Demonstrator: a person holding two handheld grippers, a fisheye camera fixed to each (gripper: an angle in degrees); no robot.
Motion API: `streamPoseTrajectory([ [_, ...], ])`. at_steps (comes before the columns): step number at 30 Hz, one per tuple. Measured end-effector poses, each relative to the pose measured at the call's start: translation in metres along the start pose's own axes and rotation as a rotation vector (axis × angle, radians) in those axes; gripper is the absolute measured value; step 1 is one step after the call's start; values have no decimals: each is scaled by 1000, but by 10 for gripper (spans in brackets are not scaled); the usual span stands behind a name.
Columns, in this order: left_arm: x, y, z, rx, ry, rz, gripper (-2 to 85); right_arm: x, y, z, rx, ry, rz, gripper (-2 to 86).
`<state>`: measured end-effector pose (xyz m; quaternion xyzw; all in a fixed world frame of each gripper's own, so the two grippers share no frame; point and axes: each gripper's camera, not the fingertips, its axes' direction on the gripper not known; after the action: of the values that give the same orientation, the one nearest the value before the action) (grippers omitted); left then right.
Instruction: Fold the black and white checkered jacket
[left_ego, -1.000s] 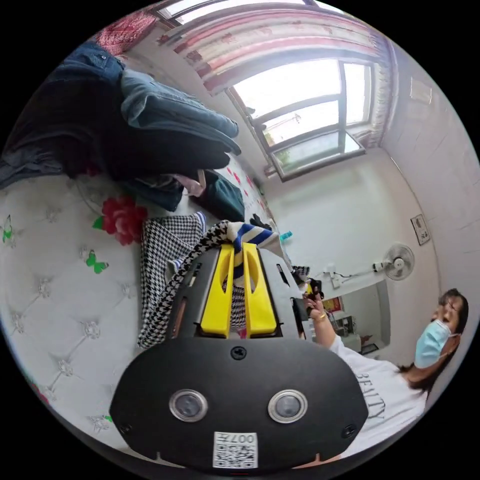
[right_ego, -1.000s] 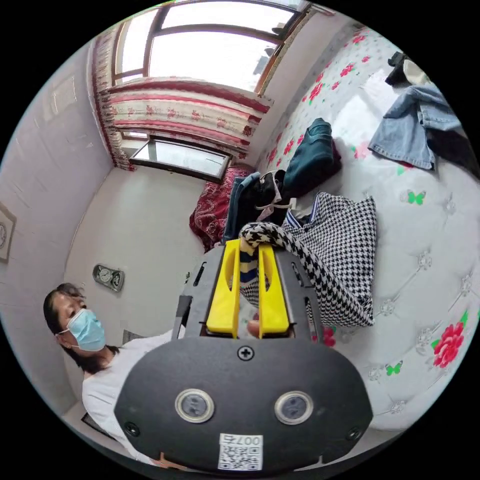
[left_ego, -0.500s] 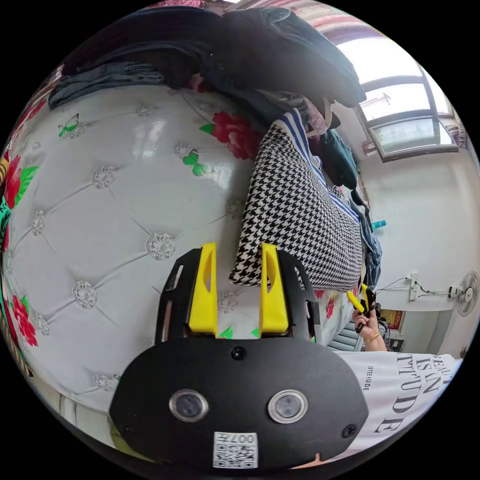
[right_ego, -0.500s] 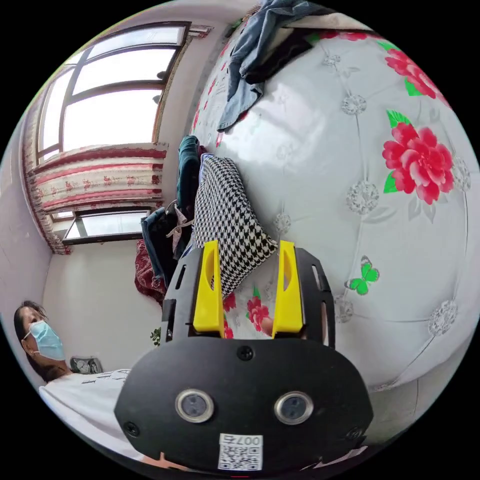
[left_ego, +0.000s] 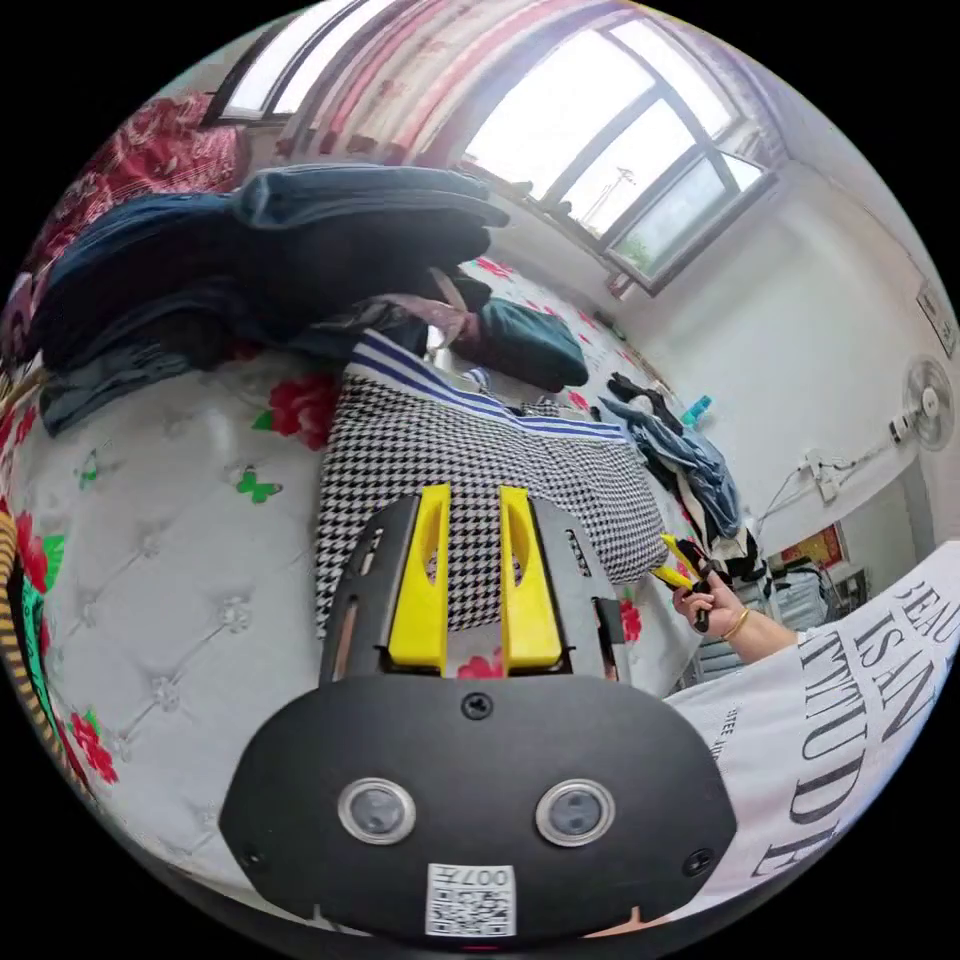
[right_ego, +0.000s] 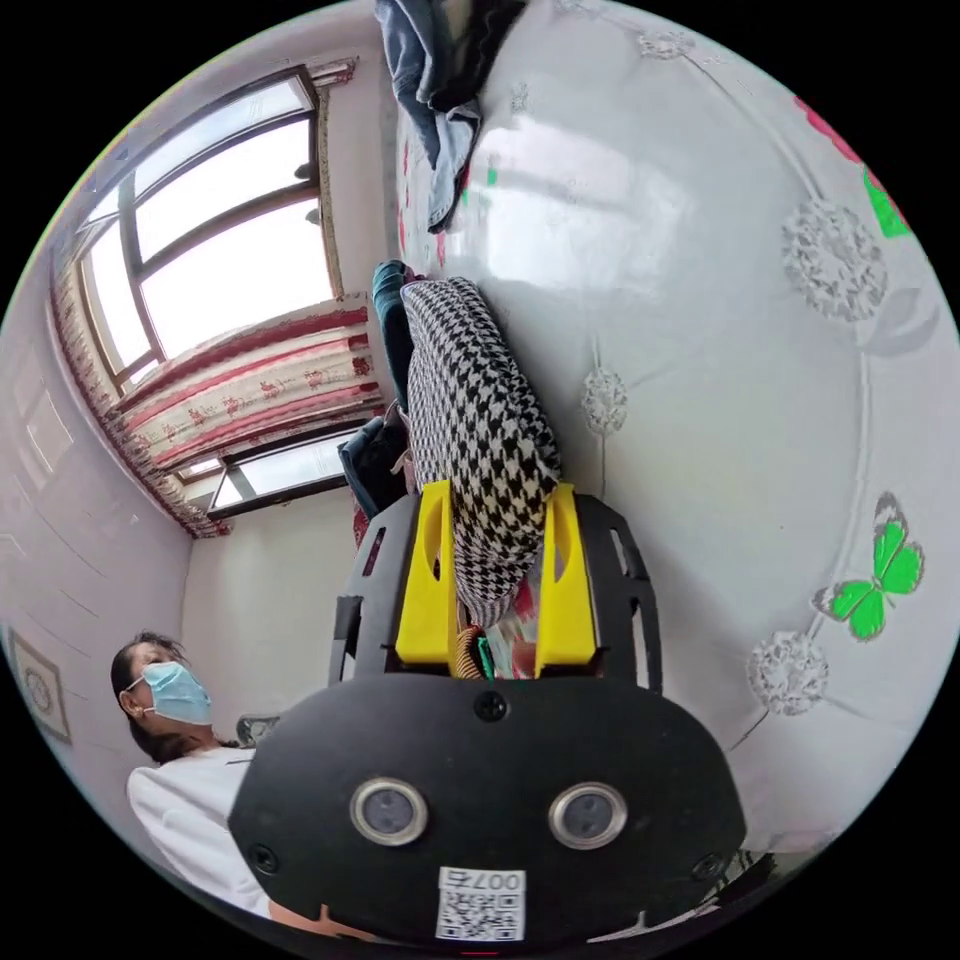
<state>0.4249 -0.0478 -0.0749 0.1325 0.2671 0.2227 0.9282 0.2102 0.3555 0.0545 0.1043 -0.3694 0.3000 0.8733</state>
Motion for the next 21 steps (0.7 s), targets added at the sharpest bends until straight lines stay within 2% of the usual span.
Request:
streamPoseTrajectory([
  [5,99,-15,124,-189,194,154,72,-31,21,-24,72,98,-101,53],
  [6,107,-13,140,-230,188,169,71,-37,25,-30,68,121,-119,49],
  [7,120,-5,175,-323,102,204,67,-39,27,-33,65,133,-122,48],
  [8,128,7,198,-342,16,267,62,-39,30,-38,56,152,-121,46],
  [10,136,16,201,-249,-16,334,51,-36,32,-42,60,135,-98,43],
  [12,142,11,202,-285,-31,327,47,-40,31,-42,96,71,-47,40],
  [14,145,7,188,-308,-18,325,45,-65,28,-35,105,104,-89,38],
  [16,137,8,166,-280,11,308,46,-110,22,-23,83,171,-189,35],
  [19,109,23,118,-235,15,244,46,-215,17,22,-31,302,-477,31],
  [21,82,37,85,-200,8,185,45,-304,33,88,-194,437,-771,27],
])
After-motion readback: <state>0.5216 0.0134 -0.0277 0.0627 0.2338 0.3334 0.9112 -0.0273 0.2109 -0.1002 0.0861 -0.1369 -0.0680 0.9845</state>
